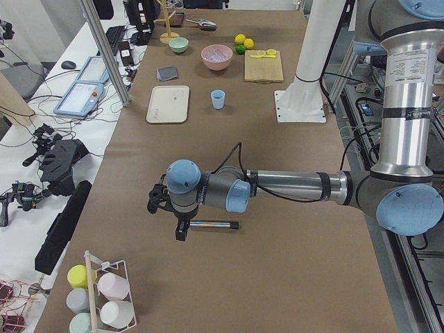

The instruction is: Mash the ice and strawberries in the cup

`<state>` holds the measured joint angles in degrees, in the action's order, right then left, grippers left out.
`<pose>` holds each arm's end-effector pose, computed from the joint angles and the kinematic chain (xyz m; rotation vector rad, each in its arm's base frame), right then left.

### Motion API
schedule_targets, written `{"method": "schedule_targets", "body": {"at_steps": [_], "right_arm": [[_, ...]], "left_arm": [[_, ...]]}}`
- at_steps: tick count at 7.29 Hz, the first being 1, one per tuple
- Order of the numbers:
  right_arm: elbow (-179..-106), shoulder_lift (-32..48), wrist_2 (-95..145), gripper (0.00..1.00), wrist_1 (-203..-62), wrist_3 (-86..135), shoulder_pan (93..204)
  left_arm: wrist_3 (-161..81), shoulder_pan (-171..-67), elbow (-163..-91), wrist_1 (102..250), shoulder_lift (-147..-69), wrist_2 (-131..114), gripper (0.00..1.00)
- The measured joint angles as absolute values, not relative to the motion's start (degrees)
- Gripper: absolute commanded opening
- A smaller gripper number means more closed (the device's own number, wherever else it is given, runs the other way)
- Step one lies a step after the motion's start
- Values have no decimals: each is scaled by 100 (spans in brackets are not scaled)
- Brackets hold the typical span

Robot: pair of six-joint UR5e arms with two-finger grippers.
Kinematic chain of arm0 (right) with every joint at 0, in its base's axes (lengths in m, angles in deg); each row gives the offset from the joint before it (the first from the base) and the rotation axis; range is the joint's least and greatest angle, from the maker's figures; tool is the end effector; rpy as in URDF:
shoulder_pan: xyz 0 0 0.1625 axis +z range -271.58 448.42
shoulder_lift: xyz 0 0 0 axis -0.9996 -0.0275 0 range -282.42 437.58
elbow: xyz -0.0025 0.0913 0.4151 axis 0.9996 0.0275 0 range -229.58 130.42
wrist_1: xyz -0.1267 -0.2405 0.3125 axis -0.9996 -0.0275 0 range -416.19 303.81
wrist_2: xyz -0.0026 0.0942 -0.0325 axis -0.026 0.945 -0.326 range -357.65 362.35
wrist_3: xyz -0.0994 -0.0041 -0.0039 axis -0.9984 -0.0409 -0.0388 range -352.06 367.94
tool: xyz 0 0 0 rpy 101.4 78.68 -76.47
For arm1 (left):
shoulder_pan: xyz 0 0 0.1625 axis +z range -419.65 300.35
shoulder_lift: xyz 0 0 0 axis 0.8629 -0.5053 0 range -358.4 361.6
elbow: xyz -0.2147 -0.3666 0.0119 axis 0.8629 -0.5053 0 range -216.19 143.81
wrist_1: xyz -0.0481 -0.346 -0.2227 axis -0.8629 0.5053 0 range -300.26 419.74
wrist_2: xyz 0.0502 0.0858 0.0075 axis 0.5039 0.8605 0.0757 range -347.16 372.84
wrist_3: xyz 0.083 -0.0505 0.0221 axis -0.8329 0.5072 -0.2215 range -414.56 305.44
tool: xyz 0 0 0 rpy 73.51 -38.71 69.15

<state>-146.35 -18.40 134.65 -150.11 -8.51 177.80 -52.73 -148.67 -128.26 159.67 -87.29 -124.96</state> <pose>0.0615 -0.4439 0.6589 0.0500 -0.7405 -0.2641 -0.0510 -0.4955 0.6277 0.1583 0.8357 0.0652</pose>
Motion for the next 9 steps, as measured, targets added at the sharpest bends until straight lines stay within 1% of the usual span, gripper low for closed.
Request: {"method": "schedule_targets", "body": {"at_steps": [5, 9], "right_arm": [[-14661, -1890, 13439, 100, -15083, -885, 17845], [-14663, -1867, 13429, 100, -15077, -885, 17851]], "left_arm": [[-5268, -14821, -12686, 16430, -8718, -11959, 98], [-5272, -14821, -12891, 16220, -8445, -11841, 98]]}}
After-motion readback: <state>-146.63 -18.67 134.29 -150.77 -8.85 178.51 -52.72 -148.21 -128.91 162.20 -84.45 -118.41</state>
